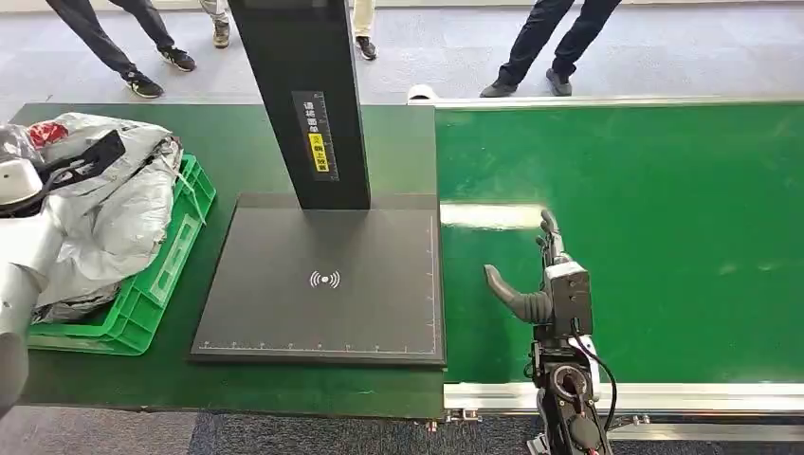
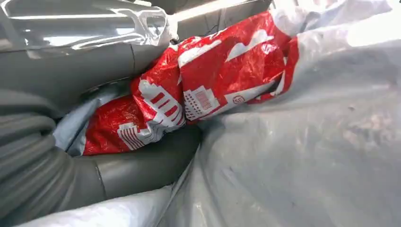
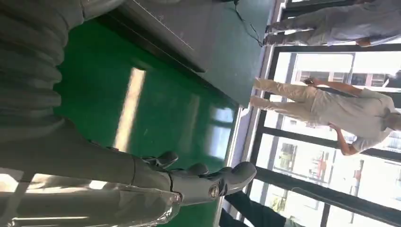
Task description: Moved the parcel from conveyor to table for the left to box.
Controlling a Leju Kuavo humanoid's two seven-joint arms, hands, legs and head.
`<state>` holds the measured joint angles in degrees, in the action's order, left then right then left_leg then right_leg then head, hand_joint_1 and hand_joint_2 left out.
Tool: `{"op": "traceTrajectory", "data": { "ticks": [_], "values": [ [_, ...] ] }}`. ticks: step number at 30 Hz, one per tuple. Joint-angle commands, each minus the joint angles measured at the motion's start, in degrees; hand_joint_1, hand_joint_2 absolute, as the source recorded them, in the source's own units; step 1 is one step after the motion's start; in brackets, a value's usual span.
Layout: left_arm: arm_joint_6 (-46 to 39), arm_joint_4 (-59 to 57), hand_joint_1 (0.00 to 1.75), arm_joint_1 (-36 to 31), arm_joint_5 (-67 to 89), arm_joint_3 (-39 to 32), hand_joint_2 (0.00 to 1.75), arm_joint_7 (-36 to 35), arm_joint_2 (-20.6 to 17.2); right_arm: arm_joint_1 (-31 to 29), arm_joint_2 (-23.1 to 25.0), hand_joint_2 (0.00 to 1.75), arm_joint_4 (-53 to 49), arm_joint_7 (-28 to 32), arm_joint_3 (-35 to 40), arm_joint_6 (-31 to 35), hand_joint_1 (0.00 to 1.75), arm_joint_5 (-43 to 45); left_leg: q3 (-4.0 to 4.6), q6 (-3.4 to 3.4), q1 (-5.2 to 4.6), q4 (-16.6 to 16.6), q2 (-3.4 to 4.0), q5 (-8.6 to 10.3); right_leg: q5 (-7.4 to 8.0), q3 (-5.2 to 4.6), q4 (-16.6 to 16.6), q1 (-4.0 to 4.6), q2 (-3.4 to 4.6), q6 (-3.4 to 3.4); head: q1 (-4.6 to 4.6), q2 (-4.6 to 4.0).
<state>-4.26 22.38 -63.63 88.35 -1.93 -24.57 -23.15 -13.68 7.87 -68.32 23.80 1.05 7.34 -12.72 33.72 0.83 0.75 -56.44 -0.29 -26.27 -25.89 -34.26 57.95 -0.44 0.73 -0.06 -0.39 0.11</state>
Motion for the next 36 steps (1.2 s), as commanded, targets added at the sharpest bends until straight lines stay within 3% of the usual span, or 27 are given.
{"op": "traceTrajectory", "data": {
  "ticks": [1, 8, 12, 21, 22, 36],
  "values": [
    [0.4, -5.3, 1.75, -3.8, 1.7, 1.6, 1.75, -0.3, -0.3, -2.2, 0.0, 1.75, 4.1, -0.3, 0.8, 0.2, 0.0, 0.1, -0.04, -0.02, 0.04, 0.0, 0.03, -0.03, -0.01, 0.06, 0.0, 0.05, -0.04, 0.0, 0.0, 0.02],
    [0.4, -5.3, 1.75, -3.8, 1.7, 1.6, 1.75, -0.3, -0.3, -2.2, 0.0, 1.75, 4.1, -0.3, 0.8, 0.2, 0.0, 0.1, -0.02, -0.02, 0.03, 0.0, 0.03, -0.02, 0.0, 0.04, 0.0, 0.04, -0.02, 0.0, 0.0, 0.02],
    [12.3, -6.7, 1.75, -4.1, 1.7, 4.7, 1.75, -0.2, 0.7, -3.9, 0.4, 1.75, 5.9, -0.7, 0.5, -1.2, 0.0, 0.2, -0.07, -0.04, 0.04, 0.0, 0.03, -0.02, 0.0, 0.11, 0.0, 0.06, -0.05, 0.01, 0.0, 0.0],
    [20.7, -6.0, 1.75, 0.3, 0.8, 2.1, 1.75, 5.1, 2.2, -4.5, 1.2, 1.75, 8.2, -0.8, -0.5, -0.3, 0.0, -0.1, -0.25, -0.05, -0.01, 0.1, 0.01, 0.01, 0.01, 0.25, -0.2, 0.0, -0.04, 0.01, -0.02, 0.02],
    [13.4, -3.1, 0.0, 2.4, 0.7, 3.1, 1.75, 10.6, 2.5, -3.8, 1.0, 1.75, 8.3, -1.3, -0.2, -1.0, 0.0, -0.4, -0.19, -0.04, -0.02, 0.1, 0.02, 0.0, 0.0, 0.19, -0.1, 0.0, -0.03, 0.01, 0.0, 0.02],
    [18.2, -2.9, 0.0, 0.4, -1.6, 5.4, 1.75, 13.1, 4.0, -2.3, 0.6, 1.75, 7.7, -0.9, -0.9, -1.6, 0.0, -0.5, -0.18, -0.06, 0.02, 0.1, -0.28, 0.04, -0.03, 0.29, -0.1, 0.04, -0.36, 0.03, 0.0, 0.02]
  ]
}}
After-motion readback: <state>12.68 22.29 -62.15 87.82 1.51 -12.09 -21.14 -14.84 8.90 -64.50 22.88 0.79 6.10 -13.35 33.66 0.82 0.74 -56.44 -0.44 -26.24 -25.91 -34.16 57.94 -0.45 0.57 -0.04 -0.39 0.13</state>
